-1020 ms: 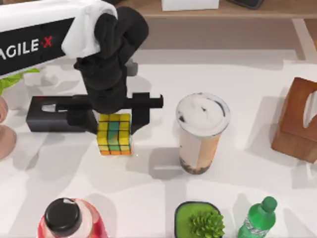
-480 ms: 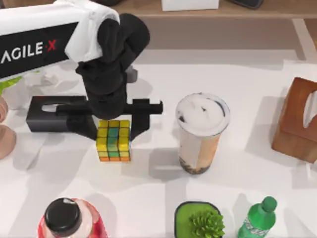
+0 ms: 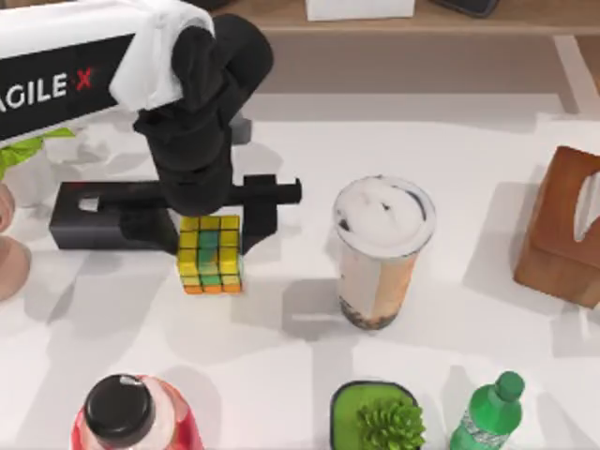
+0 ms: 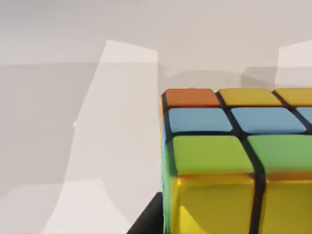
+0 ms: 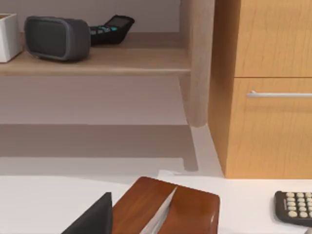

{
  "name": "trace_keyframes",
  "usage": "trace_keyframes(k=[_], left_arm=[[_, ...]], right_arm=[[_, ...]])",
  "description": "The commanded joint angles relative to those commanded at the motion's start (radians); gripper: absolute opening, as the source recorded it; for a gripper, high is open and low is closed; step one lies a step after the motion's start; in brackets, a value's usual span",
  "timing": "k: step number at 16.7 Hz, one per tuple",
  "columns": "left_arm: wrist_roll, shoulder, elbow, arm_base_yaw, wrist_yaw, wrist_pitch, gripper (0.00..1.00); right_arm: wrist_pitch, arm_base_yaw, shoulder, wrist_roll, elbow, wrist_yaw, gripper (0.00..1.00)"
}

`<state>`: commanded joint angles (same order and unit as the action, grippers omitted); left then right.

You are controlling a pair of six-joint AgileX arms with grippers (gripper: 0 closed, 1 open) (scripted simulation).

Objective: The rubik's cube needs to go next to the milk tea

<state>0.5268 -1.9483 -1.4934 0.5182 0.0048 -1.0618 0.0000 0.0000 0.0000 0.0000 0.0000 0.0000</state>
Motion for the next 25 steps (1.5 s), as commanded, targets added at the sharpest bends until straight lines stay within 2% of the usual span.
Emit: trace_keyframes(k=[18,25], left_arm=[[-0.002,-0.043,0.056,0.032,0.012,0.053,0.00],[-0.002,-0.043,0.056,0.032,0.012,0.053,0.53]], right_arm=[[0.000,0.000,0.000,0.000,0.000,0.000,1.00],[0.000,0.000,0.000,0.000,0.000,0.000,1.00]])
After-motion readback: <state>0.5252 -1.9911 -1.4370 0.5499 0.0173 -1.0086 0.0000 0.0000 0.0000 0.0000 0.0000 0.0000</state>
